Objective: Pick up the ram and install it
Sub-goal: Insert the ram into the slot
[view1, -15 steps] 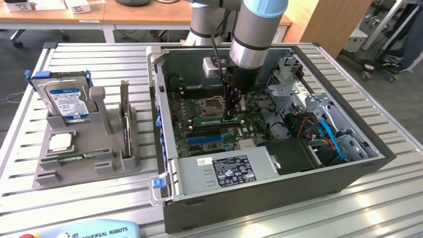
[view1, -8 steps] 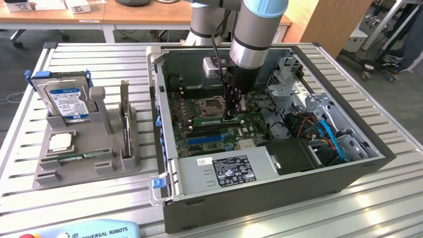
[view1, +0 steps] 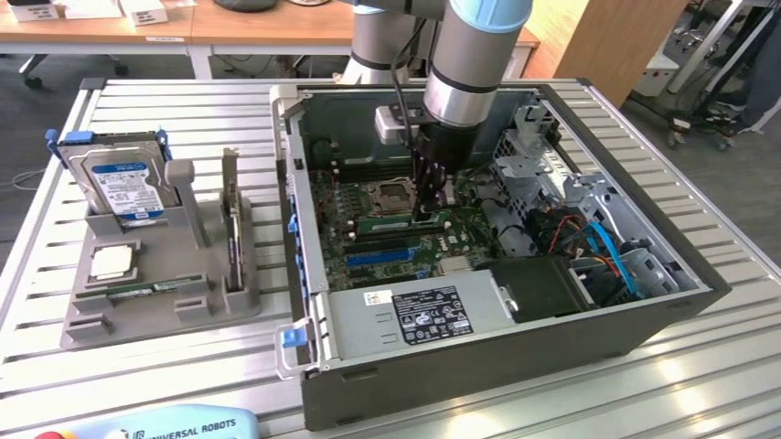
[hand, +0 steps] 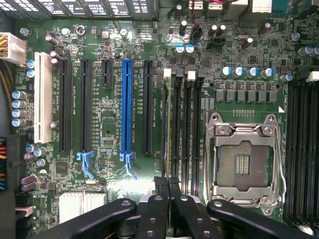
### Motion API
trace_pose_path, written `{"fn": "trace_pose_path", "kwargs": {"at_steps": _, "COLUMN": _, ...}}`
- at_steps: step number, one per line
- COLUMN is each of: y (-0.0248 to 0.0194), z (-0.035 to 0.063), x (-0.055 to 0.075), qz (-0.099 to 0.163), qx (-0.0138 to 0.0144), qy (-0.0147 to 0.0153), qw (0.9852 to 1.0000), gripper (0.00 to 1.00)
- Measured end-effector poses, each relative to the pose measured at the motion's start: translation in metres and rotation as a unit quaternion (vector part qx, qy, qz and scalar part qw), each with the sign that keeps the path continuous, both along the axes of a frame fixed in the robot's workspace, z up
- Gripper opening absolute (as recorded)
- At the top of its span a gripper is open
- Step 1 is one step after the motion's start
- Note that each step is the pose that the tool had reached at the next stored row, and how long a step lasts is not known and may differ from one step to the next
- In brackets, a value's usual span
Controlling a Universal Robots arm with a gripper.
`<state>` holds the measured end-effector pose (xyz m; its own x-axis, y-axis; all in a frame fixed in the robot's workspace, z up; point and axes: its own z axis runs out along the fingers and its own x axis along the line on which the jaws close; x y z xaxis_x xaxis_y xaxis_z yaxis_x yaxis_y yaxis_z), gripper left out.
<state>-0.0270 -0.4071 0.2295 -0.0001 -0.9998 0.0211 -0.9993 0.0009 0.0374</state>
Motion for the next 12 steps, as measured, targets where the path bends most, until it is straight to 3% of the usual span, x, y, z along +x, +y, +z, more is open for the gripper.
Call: {"fn": "trace_pose_path", "kwargs": {"at_steps": 12, "y": 0.0000, "z": -0.0050, "x": 0.0001, "qz": 0.002, "qx": 0.0000, "qy": 0.0000, "qw": 1.0000, "gripper": 0.11}}
